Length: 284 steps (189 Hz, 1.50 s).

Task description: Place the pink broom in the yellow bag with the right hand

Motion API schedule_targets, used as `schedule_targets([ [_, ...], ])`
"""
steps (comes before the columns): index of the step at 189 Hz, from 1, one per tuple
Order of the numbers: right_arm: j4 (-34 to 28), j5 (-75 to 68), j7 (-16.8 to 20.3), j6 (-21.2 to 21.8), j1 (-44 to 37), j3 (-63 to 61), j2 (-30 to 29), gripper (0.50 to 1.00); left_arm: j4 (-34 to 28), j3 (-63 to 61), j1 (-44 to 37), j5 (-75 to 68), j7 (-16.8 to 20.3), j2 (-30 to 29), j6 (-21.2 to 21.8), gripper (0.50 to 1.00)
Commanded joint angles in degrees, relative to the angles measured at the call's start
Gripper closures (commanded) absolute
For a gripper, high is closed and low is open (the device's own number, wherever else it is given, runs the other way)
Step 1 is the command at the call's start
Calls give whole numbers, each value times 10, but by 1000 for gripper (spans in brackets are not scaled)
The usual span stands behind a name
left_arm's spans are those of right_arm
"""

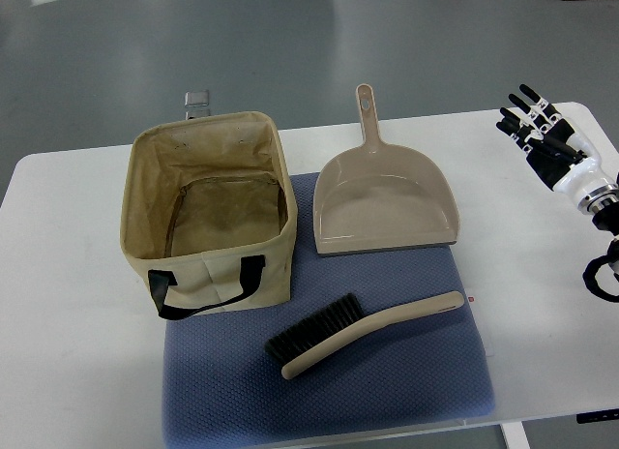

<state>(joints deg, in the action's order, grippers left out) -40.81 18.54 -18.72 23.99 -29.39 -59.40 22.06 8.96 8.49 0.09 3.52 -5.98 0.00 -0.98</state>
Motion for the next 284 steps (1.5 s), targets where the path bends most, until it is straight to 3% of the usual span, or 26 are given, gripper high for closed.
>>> schedule_targets([
  [1,0,0,0,0,0,0,0,570,-1,0,0,0,0,0,0,500],
  [284,0,0,-1,-4,-3,0,2,570,0,1,0,1,1,0,0,500],
])
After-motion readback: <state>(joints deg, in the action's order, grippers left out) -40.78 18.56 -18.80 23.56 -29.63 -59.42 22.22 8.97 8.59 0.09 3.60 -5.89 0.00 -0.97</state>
